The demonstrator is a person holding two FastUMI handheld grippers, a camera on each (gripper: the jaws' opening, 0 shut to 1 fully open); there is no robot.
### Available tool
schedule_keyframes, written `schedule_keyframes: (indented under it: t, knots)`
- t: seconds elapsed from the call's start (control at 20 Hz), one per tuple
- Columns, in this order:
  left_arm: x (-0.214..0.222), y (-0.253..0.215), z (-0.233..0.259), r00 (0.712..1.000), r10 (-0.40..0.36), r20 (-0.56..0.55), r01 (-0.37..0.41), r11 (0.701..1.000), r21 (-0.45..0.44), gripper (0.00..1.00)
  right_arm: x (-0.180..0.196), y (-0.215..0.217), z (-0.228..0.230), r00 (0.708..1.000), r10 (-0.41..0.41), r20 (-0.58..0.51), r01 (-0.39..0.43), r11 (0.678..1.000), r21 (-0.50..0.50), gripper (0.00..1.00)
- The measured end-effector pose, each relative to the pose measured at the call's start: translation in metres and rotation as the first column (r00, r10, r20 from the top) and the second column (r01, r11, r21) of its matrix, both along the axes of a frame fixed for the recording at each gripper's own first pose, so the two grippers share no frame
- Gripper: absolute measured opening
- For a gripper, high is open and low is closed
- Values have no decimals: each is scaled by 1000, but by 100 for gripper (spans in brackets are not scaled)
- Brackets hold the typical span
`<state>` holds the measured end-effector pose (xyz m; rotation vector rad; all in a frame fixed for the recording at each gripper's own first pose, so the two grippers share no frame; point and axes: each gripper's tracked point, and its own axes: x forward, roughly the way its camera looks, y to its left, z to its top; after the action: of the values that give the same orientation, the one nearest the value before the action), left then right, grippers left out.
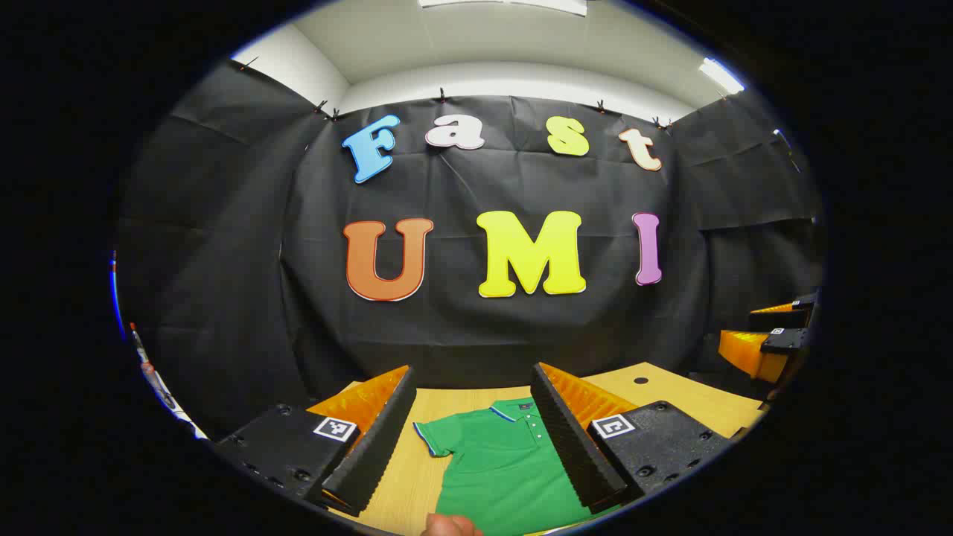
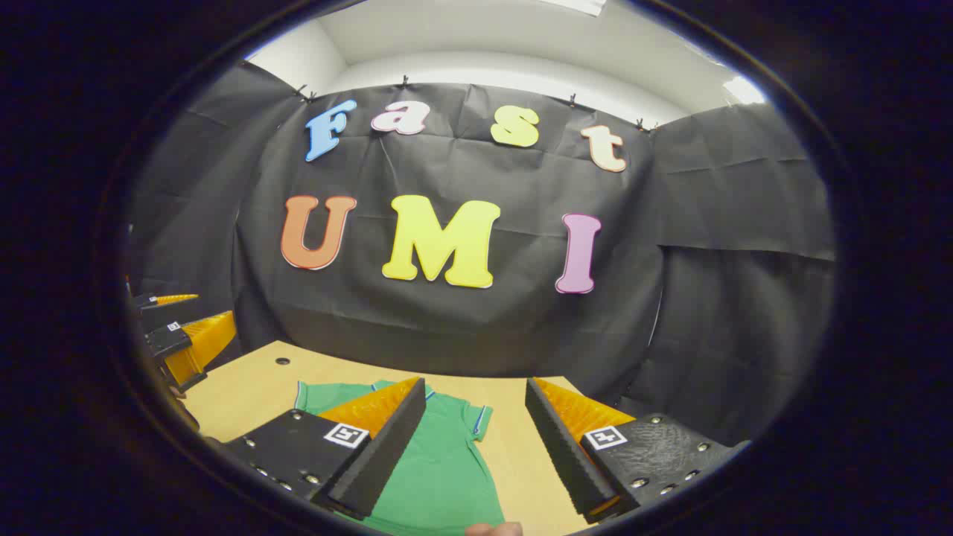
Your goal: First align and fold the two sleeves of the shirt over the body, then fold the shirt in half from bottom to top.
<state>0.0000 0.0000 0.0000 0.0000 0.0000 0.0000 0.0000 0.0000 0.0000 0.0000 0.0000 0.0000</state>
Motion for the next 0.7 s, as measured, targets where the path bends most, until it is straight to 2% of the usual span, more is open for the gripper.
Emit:
schedule_keyframes:
  t: [0.1,0.7]
  knots:
    - [2,0,-5,1000,2,-13,-2,1000,-3,99,4,5,-3,1000,11,-1,-11,1000,-2,89]
    - [3,7,-5,1000,10,-9,-10,1000,10,99,7,7,-9,1000,4,-16,-4,1000,16,89]
